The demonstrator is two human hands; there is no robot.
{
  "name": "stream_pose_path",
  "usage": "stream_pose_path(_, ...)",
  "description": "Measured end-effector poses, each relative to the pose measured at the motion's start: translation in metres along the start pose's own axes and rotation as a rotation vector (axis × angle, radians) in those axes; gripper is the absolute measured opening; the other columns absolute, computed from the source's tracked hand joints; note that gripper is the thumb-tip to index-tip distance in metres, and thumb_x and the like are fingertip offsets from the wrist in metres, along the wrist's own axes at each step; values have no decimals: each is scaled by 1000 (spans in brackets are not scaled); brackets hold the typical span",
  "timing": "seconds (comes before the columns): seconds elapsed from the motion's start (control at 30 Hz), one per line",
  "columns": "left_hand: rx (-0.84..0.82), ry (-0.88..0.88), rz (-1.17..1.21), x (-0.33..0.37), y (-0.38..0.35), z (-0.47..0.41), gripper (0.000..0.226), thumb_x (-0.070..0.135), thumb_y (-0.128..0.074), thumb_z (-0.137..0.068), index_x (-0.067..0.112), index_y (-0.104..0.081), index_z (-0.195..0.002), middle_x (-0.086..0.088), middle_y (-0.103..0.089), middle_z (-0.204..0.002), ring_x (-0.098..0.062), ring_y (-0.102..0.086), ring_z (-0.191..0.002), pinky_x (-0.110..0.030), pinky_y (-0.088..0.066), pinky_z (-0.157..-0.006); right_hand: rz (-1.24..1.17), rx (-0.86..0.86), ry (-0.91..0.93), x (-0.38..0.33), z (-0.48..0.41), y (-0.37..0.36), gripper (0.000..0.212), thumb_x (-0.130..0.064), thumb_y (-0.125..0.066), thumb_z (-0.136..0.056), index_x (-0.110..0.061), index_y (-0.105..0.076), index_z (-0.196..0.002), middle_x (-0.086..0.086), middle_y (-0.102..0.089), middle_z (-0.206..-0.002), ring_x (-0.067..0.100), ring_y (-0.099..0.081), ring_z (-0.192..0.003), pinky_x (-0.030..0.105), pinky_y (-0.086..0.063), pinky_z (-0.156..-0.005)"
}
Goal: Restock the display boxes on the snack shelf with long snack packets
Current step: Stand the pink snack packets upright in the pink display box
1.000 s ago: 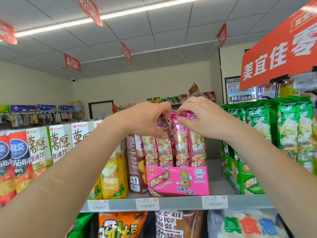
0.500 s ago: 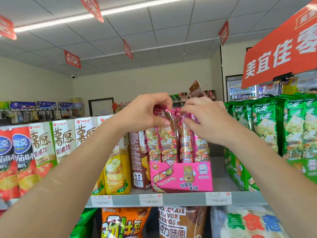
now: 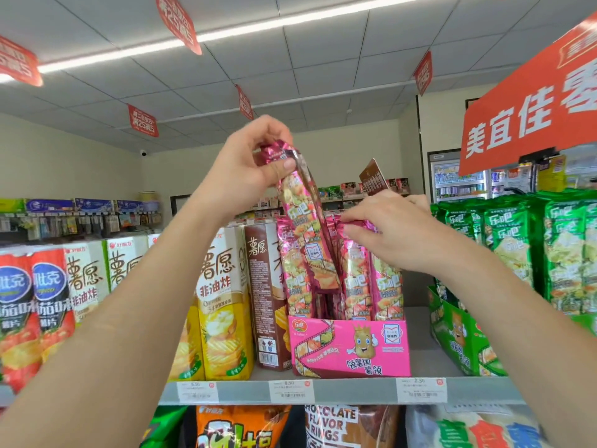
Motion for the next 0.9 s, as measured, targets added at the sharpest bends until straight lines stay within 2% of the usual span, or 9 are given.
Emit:
stream_pose_path(0.17,223,-16,140,0,30,31,23,-3,-62,-91,19,-55,-95,-6,-57,-93,-20,-60,-83,-33,-58,-66,-243,207,44,-26,28,10,64,-69,-22,-93,-36,-41,-144,-17,-41,-146,3,-25,-137,42,-17,-110)
stream_pose_path(0.23,308,17,198,-3,37,47,22,-2,-60,-93,19,-54,-96,-7,-60,-93,-20,-63,-82,-34,-58,-64,-363,124,73,-45,39,4,75,-77,-30,-86,-38,-28,-150,-22,-40,-141,-3,-25,-132,36,-24,-108)
stream_pose_path(0.3,403,64,302,-6,41,66,20,-2,-57,-94,18,-54,-95,-7,-62,-91,-18,-64,-77,-33,-58,-64,-535,30,79,-60,51,-6,76,-74,-41,-79,-47,-22,-148,-31,-51,-122,-6,-44,-118,27,-38,-95)
stream_pose_path(0.4,524,140,446,-9,38,99,14,3,-59,-93,16,-54,-94,-7,-63,-88,-16,-65,-73,-33,-59,-66,-871,42,37,-65,71,-12,57,-60,-57,-77,-61,-39,-131,-35,-65,-102,-10,-64,-88,11,-52,-70)
stream_pose_path(0.5,555,196,483,-5,27,132,14,18,-67,-81,19,-57,-90,-3,-69,-85,-14,-68,-75,-28,-58,-62,-1146,121,-49,-54,92,-15,41,-54,-68,-70,-58,-63,-110,-25,-70,-102,5,-72,-73,20,-57,-60)
stream_pose_path(0.57,549,242,462,-3,19,151,18,27,-70,-76,20,-59,-89,1,-71,-80,-11,-69,-72,-27,-57,-62,-1293,173,-107,-44,104,-19,36,-46,-74,-69,-47,-72,-104,-13,-74,-103,12,-74,-78,21,-57,-61)
stream_pose_path(0.7,536,343,382,-7,6,175,14,30,-75,-83,28,-61,-80,5,-68,-81,-9,-65,-73,-24,-56,-62,-1300,196,-174,-32,122,-24,44,-53,-83,-63,-34,-76,-103,-3,-77,-97,13,-74,-86,24,-58,-70)
stream_pose_path(0.8,524,360,270,-6,3,179,17,24,-69,-89,31,-62,-75,2,-66,-83,-7,-58,-73,-16,-48,-61,-1310,206,-214,-28,132,-26,36,-39,-79,-63,-35,-77,-99,-1,-78,-91,15,-74,-83,21,-58,-69)
stream_pose_path(0.9,473,355,223,-3,1,176,10,29,-69,-86,28,-65,-78,-11,-66,-87,-14,-57,-73,-24,-47,-61,-1309,215,-226,-25,140,-26,36,-31,-77,-61,-35,-77,-96,-3,-77,-92,10,-73,-82,18,-57,-67)
Point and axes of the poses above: each hand's wrist, its own z-axis away from the middle knuckle, its own y-axis out of the back of the hand, x = y × z, the point moved 5 cm from there along -z, towards the middle knuckle
